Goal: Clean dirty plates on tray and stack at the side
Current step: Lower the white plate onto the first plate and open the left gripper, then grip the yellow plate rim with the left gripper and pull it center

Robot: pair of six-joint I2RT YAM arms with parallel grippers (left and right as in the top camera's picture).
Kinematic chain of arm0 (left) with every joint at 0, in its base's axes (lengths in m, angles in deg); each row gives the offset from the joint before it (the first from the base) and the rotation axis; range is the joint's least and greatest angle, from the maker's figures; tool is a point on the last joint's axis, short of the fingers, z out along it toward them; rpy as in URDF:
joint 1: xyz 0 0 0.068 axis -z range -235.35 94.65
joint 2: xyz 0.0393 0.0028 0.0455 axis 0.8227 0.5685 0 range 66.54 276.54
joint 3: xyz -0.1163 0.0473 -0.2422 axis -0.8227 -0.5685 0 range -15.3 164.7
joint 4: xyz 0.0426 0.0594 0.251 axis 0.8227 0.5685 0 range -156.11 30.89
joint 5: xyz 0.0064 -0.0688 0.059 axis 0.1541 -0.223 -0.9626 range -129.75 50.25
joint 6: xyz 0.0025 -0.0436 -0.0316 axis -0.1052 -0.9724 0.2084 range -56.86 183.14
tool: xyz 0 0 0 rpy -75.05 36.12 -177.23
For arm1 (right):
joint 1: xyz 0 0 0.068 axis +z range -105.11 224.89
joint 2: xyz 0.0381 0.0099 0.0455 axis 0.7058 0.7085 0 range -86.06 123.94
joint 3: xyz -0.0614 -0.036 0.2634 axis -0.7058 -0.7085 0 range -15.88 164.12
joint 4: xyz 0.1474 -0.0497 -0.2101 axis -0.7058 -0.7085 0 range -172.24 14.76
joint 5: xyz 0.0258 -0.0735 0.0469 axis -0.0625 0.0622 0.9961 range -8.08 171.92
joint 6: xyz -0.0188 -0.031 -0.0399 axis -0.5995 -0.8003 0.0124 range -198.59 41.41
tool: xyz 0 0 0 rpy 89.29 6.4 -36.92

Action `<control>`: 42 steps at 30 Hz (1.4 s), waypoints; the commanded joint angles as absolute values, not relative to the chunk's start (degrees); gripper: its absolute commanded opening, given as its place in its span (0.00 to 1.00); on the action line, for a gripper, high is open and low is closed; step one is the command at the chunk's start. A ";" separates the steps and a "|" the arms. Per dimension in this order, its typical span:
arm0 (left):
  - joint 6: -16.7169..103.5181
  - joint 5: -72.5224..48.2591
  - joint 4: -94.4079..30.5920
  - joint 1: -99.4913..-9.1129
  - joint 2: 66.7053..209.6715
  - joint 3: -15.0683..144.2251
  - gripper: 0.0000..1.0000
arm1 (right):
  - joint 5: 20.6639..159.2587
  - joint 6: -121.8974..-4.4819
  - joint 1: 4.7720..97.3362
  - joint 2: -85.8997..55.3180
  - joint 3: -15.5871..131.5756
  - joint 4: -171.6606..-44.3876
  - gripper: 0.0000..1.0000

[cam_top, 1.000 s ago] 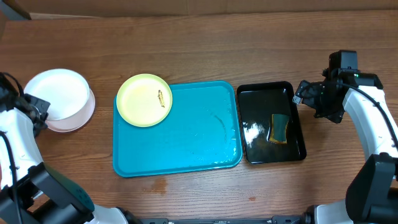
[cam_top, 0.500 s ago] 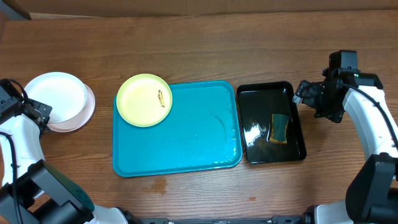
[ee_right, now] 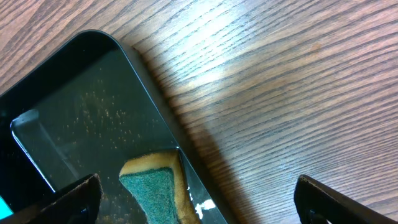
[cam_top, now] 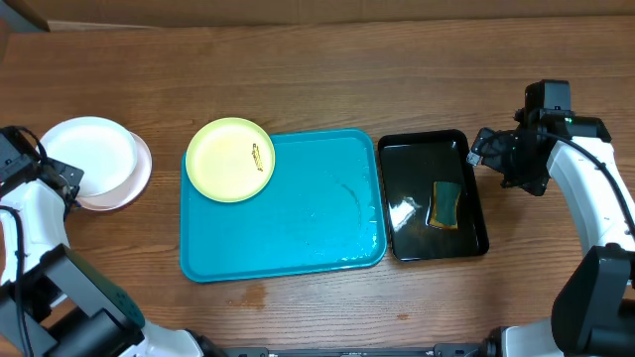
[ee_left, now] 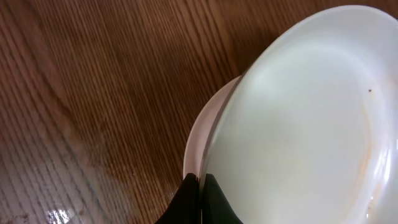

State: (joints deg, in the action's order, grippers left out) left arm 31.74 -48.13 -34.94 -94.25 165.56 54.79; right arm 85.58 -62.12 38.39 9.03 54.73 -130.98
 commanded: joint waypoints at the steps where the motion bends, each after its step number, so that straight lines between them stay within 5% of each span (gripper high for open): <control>1: 32.05 -48.48 -36.22 -94.33 167.27 54.28 0.05 | 85.86 -62.05 38.39 8.54 56.23 -130.83 1.00; 5: 32.02 -47.80 -36.79 -94.33 167.31 54.28 0.15 | 85.86 -62.05 38.39 8.54 56.23 -130.83 1.00; 8: 32.02 -44.92 -37.08 -94.33 167.31 54.28 0.61 | 85.86 -62.05 38.39 8.54 56.23 -130.83 1.00; 11: 32.22 -41.00 -37.21 -94.33 167.27 54.28 0.78 | 85.86 -62.05 38.39 8.54 56.23 -130.83 1.00; 22: 35.63 -9.20 -30.67 -91.89 167.16 55.79 0.79 | 85.86 -62.05 38.39 8.54 56.23 -130.85 1.00; 27: 41.60 -13.84 -25.41 -84.52 167.20 55.64 0.79 | 85.86 -62.05 38.39 8.54 56.23 -130.83 1.00; 39: 45.38 -38.95 -25.80 -67.41 167.42 55.18 0.53 | 85.86 -62.05 38.39 8.54 56.23 -130.85 1.00; 42: 45.40 -40.09 -26.35 -66.86 167.42 55.18 0.53 | 85.86 -62.05 38.39 8.54 56.23 -130.85 1.00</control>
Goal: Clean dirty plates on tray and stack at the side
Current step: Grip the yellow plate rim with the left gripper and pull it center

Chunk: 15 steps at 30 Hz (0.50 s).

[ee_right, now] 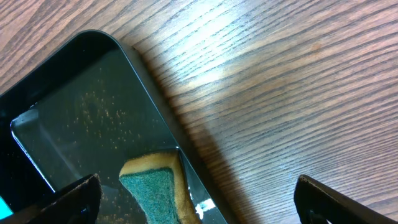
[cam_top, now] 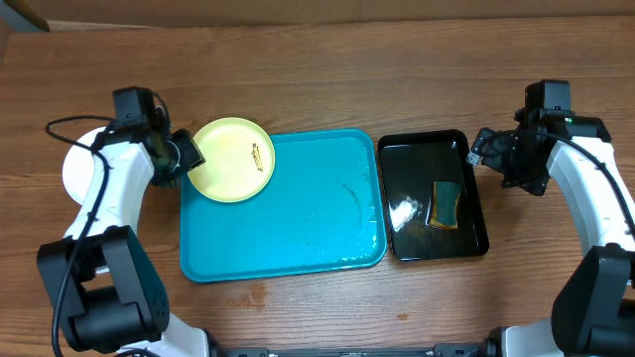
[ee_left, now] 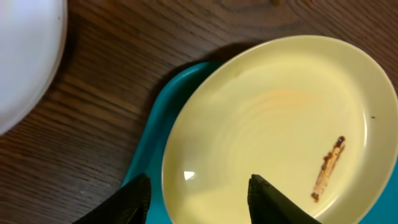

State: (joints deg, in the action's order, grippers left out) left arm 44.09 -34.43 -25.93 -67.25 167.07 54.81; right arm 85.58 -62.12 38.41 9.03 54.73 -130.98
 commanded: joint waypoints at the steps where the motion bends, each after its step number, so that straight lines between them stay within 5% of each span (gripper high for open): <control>1: 45.38 -40.22 -26.35 -66.86 167.42 55.18 0.53 | 85.86 -62.05 38.39 8.54 56.23 -130.85 1.00; 15: 46.89 -38.82 -28.07 -66.90 172.93 55.14 0.44 | 85.86 -62.05 38.39 8.54 56.23 -130.83 1.00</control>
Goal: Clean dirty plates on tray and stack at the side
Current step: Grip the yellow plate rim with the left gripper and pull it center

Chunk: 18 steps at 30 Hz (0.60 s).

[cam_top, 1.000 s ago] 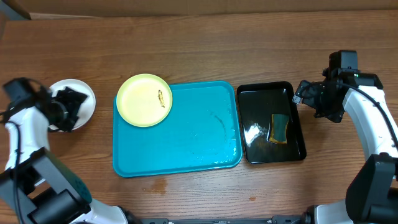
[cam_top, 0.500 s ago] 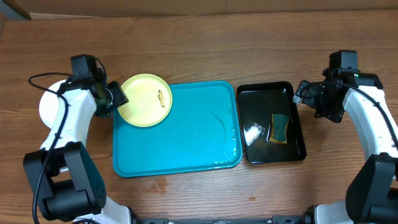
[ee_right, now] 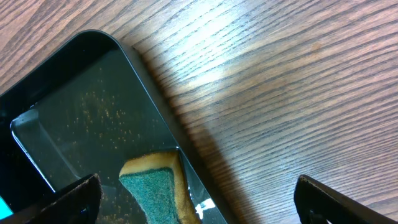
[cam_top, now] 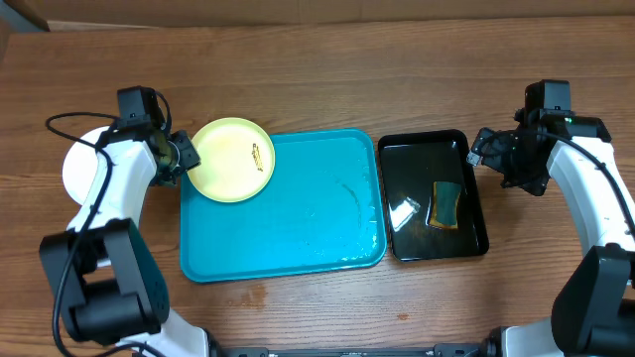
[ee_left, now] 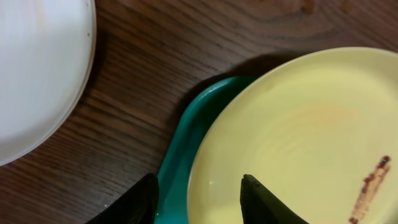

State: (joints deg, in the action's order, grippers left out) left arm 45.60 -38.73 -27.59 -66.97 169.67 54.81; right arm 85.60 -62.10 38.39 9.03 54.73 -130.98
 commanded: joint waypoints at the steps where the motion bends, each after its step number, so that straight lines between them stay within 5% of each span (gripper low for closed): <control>1: 46.89 -38.71 -28.40 -66.90 174.02 55.14 0.42 | 85.86 -62.05 38.39 8.54 56.23 -130.83 1.00; 5: 46.89 -36.72 -28.62 -66.88 176.27 55.14 0.16 | 85.86 -62.05 38.39 8.54 56.23 -130.85 1.00; 18: 48.42 -21.44 -20.01 -65.22 176.25 55.31 0.08 | 85.86 -62.05 38.39 8.54 56.23 -130.83 1.00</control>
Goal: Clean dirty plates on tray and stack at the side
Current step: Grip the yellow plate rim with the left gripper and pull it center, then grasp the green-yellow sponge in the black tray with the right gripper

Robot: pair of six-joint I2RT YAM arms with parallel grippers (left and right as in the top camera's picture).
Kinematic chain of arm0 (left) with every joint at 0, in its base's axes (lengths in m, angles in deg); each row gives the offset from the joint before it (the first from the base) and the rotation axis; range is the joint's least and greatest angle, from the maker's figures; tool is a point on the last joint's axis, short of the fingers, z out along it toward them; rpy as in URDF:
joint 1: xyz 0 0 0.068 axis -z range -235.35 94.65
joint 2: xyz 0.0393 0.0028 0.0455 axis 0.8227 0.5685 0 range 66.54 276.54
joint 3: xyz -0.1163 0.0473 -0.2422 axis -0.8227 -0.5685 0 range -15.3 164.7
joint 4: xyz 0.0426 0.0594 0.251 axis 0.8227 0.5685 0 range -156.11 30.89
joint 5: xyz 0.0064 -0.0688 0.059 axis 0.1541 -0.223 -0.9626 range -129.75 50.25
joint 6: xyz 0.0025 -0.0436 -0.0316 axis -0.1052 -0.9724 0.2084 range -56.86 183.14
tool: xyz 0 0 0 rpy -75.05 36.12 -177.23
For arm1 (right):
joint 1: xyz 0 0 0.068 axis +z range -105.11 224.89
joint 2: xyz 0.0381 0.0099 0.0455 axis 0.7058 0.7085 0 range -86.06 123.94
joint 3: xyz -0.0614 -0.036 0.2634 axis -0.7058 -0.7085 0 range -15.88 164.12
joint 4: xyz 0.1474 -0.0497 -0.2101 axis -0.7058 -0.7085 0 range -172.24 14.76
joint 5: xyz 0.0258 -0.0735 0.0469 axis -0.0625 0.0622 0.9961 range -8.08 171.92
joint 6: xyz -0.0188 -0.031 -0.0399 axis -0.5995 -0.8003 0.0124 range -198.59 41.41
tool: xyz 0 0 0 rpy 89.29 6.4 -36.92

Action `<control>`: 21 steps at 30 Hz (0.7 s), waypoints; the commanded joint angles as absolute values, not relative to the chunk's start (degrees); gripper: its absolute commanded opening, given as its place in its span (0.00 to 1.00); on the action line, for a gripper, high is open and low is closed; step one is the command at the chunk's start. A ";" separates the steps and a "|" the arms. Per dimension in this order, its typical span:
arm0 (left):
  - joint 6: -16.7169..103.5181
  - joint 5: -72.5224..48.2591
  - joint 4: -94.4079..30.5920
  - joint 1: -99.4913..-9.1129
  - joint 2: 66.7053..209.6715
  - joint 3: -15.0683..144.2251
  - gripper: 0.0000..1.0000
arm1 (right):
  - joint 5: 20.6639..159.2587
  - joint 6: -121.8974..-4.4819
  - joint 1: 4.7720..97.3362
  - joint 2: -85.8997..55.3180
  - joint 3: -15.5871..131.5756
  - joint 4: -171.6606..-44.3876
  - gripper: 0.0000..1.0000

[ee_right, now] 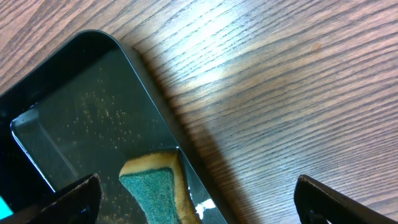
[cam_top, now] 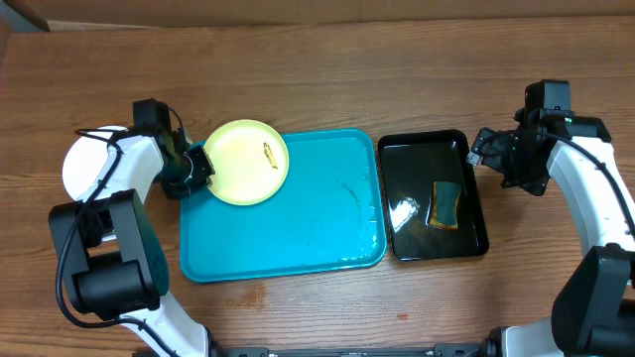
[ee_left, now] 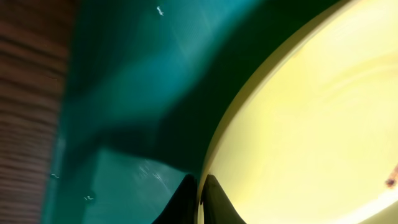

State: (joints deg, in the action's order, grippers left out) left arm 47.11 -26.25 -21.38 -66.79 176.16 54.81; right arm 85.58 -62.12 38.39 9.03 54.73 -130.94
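A yellow plate [cam_top: 248,161] with a brown smear lies over the far left corner of the teal tray [cam_top: 298,233]. My left gripper [cam_top: 195,169] is shut on its left rim. In the left wrist view the two fingers pinch the yellow plate [ee_left: 311,118] at its edge, my left gripper [ee_left: 200,200] over the teal tray [ee_left: 118,81], with a shadow under the plate. A white plate [cam_top: 81,164] sits on the table at the left. My right gripper [cam_top: 484,149] stays open beside the black basin [cam_top: 402,149].
The black basin holds water and a green and yellow sponge [cam_top: 445,203], seen also as the sponge [ee_right: 155,186] in the basin [ee_right: 74,118] in the right wrist view. My right gripper [ee_right: 198,202] spans the basin's corner. Bare wood surrounds the tray.
My left gripper has gone from open around the yellow plate's left rim to shut on it. The plate has shifted a little to the right. The right arm has not moved.
My left gripper was first shut on the white plate's rim on the stack at the left. Then it stood open beside the yellow plate, the white plate left on the stack. Then its fingers straddled the yellow rim, and now they pinch it.
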 commanded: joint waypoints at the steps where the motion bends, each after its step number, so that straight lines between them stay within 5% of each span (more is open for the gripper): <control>1: 48.42 -21.42 -19.26 -64.41 176.25 55.31 0.08 | 85.86 -62.05 38.39 8.54 56.23 -130.83 1.00; 14: 46.21 -22.36 -16.20 -47.78 176.27 55.25 0.13 | 85.86 -62.05 38.39 8.54 56.23 -130.83 1.00; 21: 43.17 -26.58 -15.92 -44.39 176.27 55.25 0.33 | 85.86 -62.05 38.39 8.54 56.23 -130.83 1.00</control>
State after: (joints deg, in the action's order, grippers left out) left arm 45.31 -24.00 -16.29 -44.46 176.16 54.81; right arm 85.58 -62.10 38.39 9.03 54.73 -130.98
